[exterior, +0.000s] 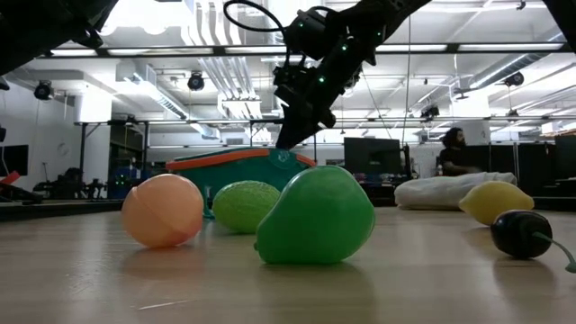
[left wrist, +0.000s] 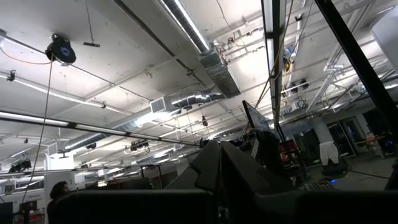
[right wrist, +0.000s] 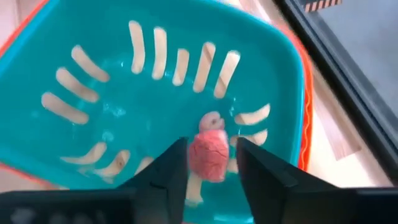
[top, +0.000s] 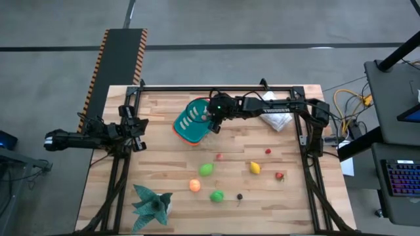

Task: Pick and placing Produce into tupperware
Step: Put the right pink peach into the blue bin, then put the red raspberry into the blue bin

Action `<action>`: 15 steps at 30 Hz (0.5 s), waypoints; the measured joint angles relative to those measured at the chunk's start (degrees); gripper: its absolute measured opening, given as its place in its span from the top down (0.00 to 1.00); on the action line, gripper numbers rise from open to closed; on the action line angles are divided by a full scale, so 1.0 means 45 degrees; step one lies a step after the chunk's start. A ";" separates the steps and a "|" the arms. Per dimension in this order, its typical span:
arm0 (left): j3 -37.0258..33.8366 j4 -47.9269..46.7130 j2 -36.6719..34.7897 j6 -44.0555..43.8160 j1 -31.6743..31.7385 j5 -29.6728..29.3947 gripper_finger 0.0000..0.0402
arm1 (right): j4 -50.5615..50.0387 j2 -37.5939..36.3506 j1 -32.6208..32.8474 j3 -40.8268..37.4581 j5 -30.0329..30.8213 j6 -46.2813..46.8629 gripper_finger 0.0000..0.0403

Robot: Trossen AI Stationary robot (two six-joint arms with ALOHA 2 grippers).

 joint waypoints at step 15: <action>0.0005 -0.0010 0.0000 0.0005 -0.0002 0.0010 1.00 | -0.8834 -0.3460 0.0437 0.1160 0.0048 0.2060 0.35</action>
